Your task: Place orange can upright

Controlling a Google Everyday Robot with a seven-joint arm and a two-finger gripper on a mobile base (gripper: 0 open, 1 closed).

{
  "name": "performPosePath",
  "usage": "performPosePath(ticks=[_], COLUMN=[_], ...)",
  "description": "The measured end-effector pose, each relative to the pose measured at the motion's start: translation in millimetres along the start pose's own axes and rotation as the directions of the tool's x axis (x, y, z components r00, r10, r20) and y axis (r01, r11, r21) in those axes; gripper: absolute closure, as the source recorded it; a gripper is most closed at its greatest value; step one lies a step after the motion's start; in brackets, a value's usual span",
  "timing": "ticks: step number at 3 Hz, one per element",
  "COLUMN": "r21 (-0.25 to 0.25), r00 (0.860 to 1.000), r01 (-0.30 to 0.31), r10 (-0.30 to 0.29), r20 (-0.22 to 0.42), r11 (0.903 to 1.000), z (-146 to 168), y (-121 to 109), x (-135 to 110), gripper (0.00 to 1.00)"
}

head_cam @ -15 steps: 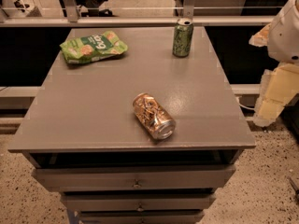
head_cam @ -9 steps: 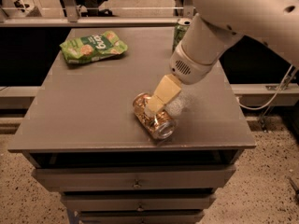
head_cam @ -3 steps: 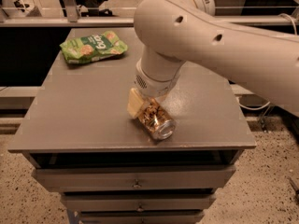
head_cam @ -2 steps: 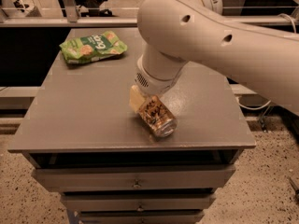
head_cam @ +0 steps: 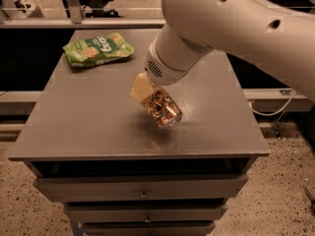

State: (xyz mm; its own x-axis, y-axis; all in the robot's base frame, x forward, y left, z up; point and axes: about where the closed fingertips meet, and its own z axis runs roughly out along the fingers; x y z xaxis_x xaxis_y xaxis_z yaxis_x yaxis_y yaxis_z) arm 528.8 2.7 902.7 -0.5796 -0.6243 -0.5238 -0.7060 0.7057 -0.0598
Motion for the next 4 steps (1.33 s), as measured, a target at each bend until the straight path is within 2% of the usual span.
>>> performPosePath(ticks=[1, 2, 3, 4], r21=[-0.051, -0.109, -0.199, -0.259], r00=[0.985, 0.939, 0.856, 0.772], r01=[0.052, 0.059, 0.069, 0.106], r10=[-0.043, -0.018, 0.044, 0.085], r20=[0.168, 0.345, 0.516, 0.630], r11=[0.9974, 0.9923, 0.9775, 0.9599], z=[-22.5, -37.9, -50.8, -62.7], y=[-4.5, -13.6, -14.8, -17.7], x=[-27.2, -45.9, -62.0, -55.1], gripper=[1.00, 1.00, 1.00, 1.00])
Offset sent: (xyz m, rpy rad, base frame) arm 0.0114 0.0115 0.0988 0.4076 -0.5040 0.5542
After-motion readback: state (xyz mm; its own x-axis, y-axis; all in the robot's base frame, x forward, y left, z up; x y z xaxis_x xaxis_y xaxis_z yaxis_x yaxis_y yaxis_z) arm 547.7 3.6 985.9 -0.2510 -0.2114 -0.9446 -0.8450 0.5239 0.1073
